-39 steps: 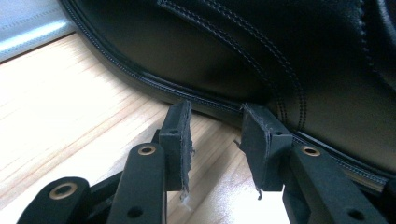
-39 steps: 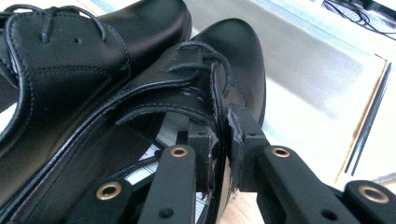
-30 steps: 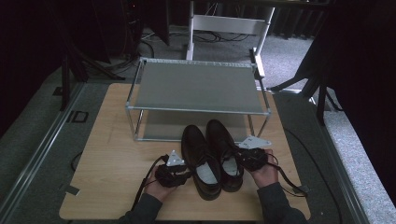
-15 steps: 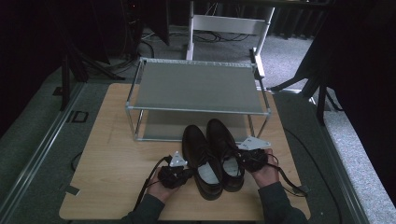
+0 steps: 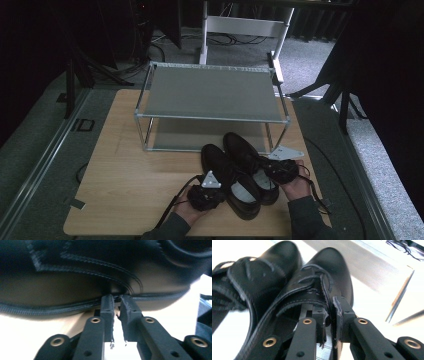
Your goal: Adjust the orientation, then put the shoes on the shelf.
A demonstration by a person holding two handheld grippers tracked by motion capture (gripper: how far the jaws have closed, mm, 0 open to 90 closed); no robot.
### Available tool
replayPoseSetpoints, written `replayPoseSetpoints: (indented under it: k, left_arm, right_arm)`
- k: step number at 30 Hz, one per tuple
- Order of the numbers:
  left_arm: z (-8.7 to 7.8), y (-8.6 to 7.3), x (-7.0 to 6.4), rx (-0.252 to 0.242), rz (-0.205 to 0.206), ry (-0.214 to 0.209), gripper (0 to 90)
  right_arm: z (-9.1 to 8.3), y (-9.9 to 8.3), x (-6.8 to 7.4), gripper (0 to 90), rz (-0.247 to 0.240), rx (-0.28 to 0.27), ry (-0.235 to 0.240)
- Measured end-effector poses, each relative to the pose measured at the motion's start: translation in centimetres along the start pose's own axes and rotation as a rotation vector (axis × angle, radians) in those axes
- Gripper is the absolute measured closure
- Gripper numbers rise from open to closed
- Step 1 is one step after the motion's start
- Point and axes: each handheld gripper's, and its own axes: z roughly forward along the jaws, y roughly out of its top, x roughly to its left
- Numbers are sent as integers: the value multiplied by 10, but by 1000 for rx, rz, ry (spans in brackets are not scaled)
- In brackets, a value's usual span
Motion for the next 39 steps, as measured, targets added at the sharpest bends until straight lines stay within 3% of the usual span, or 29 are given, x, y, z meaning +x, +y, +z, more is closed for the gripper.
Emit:
replayPoseSetpoints:
  k: [5, 12, 16, 19, 27, 39]
  left_arm:
    - [10, 6, -7, -2, 13, -23, 787]
    - [9, 4, -8, -9, 22, -55, 688]
    - [2, 3, -7, -26, 26, -53, 654]
    - [-9, 2, -2, -65, 2, -47, 631]
    - [-34, -6, 15, -103, -29, 28, 608]
    - [-53, -23, 31, -121, -83, 93, 592]
  right_arm:
    - [1, -1, -9, 783, 21, -15, -3]
    - [2, -7, -13, 771, 60, -37, -2]
    - [2, -8, -14, 761, 56, -31, -2]
    - [2, -8, -14, 736, 53, -22, -6]
    - [0, -10, -17, 656, 73, 3, -12]
    - [-17, -10, -17, 579, 103, 9, -29]
